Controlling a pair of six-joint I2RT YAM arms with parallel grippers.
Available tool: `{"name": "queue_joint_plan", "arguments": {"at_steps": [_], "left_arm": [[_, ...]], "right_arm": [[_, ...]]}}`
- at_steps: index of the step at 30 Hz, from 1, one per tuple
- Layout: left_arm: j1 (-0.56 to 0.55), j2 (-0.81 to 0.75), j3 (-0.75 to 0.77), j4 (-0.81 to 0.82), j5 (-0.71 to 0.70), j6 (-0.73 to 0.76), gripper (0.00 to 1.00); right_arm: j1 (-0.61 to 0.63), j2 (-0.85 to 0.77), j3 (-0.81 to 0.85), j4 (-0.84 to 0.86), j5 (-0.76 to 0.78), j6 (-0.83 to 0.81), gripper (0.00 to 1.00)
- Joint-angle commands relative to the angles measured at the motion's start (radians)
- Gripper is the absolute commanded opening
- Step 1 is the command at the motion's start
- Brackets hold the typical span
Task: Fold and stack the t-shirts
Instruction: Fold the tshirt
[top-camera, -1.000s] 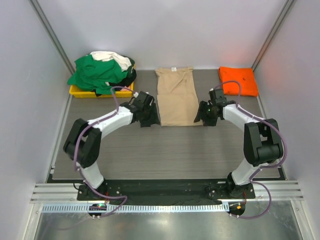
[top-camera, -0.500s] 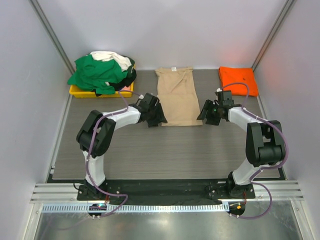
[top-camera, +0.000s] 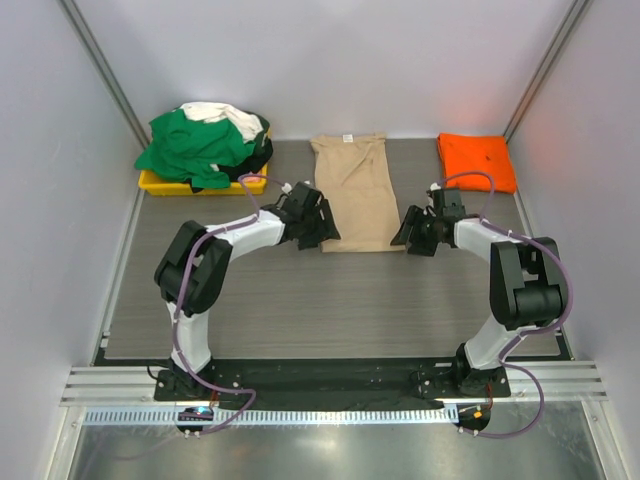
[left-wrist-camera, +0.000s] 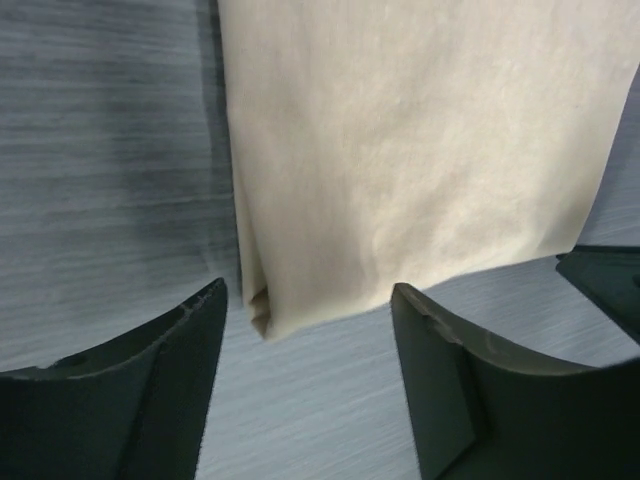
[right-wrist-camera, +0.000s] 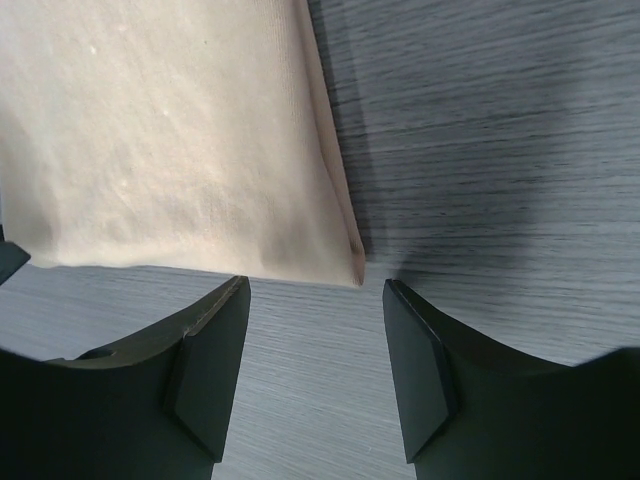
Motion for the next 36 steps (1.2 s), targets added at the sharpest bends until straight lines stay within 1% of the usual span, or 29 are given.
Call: {"name": "queue_joint_plan", "arguments": {"at_steps": [1,3,4,5,6,8,12,16,17,18,20,22,24,25,27,29,34,36], "left_arm": [[-0.002,0.051,0.039,-0.002,-0.022,0.001,0.66],[-0.002,0.066,0.025,0.000,-0.024,-0.016,0.62],[-0.002,0.068,0.019,0.001,-0.027,-0.022,0.58],[-0.002,0.071,0.001,0.006,-0.031,-0.036,0.56],[-0.002,0.073,-0.007,0.006,-0.031,-0.042,0.51],[-0.003,0.065,-0.022,0.006,-0.033,-0.054,0.46],[-0.007,0.051,-0.085,0.013,-0.036,-0.074,0.41],[-0.008,0.066,-0.096,0.018,-0.036,-0.077,0.39],[-0.008,0.071,-0.096,0.020,-0.036,-0.079,0.37],[-0.008,0.076,-0.095,0.020,-0.034,-0.080,0.30],[-0.008,0.085,-0.092,0.021,-0.036,-0.083,0.24],[-0.008,0.086,-0.092,0.021,-0.034,-0.088,0.15],[-0.008,0.089,-0.095,0.023,-0.036,-0.090,0.09],[-0.010,0.091,-0.093,0.023,-0.034,-0.090,0.08],[-0.010,0.099,-0.096,0.023,-0.034,-0.091,0.03],[-0.010,0.108,-0.099,0.026,-0.031,-0.094,0.01],[-0.010,0.109,-0.107,0.043,-0.019,-0.096,0.00],[-0.010,0.102,-0.112,0.046,-0.016,-0.097,0.00]], "right_arm": [[-0.012,-0.014,-0.006,0.037,0.008,0.003,0.61],[-0.018,-0.008,-0.008,0.041,0.007,0.001,0.61],[-0.021,-0.003,-0.008,0.041,0.010,0.003,0.61],[-0.027,0.000,-0.009,0.044,0.011,0.003,0.62],[-0.029,0.001,-0.011,0.047,0.013,0.006,0.61],[-0.038,0.009,-0.012,0.047,0.019,0.009,0.61],[-0.047,0.021,-0.015,0.058,0.022,0.015,0.61],[-0.049,0.040,-0.021,0.081,0.011,0.023,0.61],[-0.049,0.044,-0.023,0.084,0.011,0.024,0.59],[-0.049,0.050,-0.026,0.087,0.010,0.026,0.59],[-0.050,0.057,-0.035,0.095,0.013,0.026,0.56],[-0.050,0.060,-0.040,0.101,0.011,0.028,0.53],[-0.050,0.063,-0.052,0.116,0.001,0.032,0.49],[-0.050,0.067,-0.055,0.125,-0.003,0.034,0.48],[-0.050,0.073,-0.064,0.139,-0.025,0.041,0.43],[-0.050,0.081,-0.077,0.156,-0.041,0.050,0.40],[-0.050,0.060,-0.120,0.204,-0.111,0.072,0.37],[-0.050,0.061,-0.129,0.205,-0.121,0.075,0.32]]}}
